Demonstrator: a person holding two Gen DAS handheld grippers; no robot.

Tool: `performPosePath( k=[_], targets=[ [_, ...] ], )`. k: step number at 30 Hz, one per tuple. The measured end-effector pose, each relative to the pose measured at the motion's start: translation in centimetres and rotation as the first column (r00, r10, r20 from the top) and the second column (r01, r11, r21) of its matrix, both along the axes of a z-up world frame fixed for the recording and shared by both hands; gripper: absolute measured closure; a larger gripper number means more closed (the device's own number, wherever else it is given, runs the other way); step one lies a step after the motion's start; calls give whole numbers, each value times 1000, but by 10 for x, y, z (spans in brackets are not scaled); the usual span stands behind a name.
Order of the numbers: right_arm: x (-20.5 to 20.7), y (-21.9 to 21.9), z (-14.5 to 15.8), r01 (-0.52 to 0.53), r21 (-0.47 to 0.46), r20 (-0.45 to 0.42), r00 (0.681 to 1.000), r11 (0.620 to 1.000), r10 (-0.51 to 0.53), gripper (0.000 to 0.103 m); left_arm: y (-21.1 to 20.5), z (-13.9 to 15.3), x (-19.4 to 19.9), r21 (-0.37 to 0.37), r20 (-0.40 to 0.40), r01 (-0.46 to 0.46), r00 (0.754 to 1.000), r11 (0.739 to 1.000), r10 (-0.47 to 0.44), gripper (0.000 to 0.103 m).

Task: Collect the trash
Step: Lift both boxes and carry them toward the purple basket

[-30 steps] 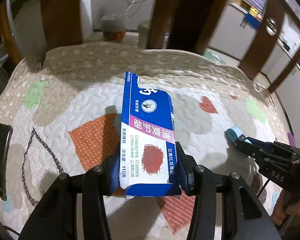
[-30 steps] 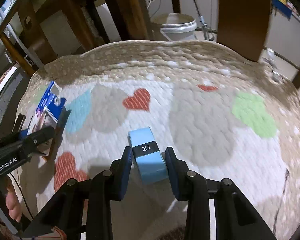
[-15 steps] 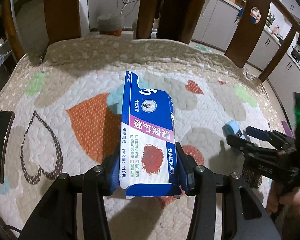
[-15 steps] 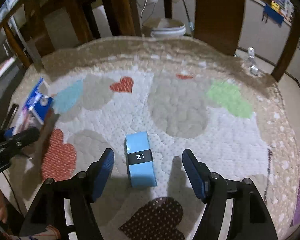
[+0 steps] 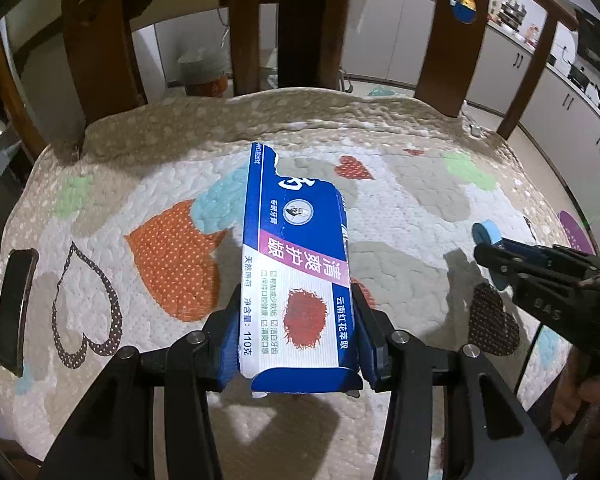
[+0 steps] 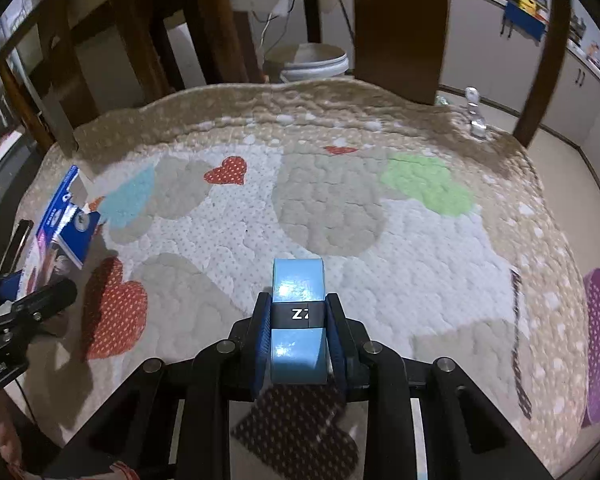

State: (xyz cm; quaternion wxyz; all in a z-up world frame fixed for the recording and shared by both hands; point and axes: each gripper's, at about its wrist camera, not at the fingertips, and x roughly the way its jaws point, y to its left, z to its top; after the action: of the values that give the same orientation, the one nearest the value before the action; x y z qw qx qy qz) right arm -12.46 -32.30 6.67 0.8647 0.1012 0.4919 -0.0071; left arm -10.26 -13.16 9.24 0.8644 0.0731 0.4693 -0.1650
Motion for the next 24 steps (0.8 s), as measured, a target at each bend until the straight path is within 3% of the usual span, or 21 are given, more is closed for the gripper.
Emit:
performPosePath(
  k=[9,24],
  targets=[
    [-47,-34,23,80,55,60,995,995,-83,75,-26,10,-18,35,33,51,998,998,-52,57],
    [-109,-112,27,218,106,96,969,970,-229,75,-102,16,-49,96,54,190,979,977,-196,57]
  ],
)
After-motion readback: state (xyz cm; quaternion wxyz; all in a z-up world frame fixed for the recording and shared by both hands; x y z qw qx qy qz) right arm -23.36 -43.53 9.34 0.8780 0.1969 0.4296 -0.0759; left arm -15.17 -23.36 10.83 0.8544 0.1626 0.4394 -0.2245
